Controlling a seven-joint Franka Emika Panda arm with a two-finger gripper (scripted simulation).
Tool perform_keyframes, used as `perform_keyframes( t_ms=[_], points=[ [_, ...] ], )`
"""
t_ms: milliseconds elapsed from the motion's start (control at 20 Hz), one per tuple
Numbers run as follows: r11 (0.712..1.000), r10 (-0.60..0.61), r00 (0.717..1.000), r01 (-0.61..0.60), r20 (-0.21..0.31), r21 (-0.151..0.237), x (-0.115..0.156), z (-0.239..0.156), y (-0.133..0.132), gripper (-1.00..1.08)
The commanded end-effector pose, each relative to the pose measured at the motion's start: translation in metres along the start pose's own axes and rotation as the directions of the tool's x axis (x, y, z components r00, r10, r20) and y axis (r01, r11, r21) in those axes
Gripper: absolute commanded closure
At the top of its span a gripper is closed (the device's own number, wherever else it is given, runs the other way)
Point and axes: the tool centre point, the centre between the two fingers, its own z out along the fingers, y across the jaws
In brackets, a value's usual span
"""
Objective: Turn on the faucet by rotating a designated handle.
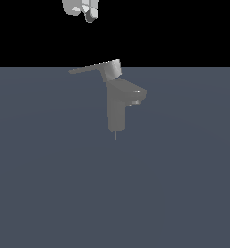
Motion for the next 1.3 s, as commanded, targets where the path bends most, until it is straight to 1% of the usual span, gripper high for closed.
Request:
perform_keyframes(
  t_ms=[0, 350, 700, 950, 1250],
  points=[
    [0.999, 0.049, 0.999, -0.049, 0.004, 0.000, 0.003, 0.008, -0.016, 1.08],
    [0.983, 0.182, 0.983, -0.182, 0.023, 0.001, 0.010, 0.034, -0.058, 1.08],
    [0.950, 0.311, 0.949, -0.312, 0.051, 0.000, 0.014, 0.061, -0.096, 1.08],
    [0.925, 0.380, 0.923, -0.381, 0.069, -0.002, 0.015, 0.077, -0.116, 1.08],
    [0.901, 0.432, 0.898, -0.433, 0.084, -0.006, 0.015, 0.090, -0.131, 1.08]
  ],
)
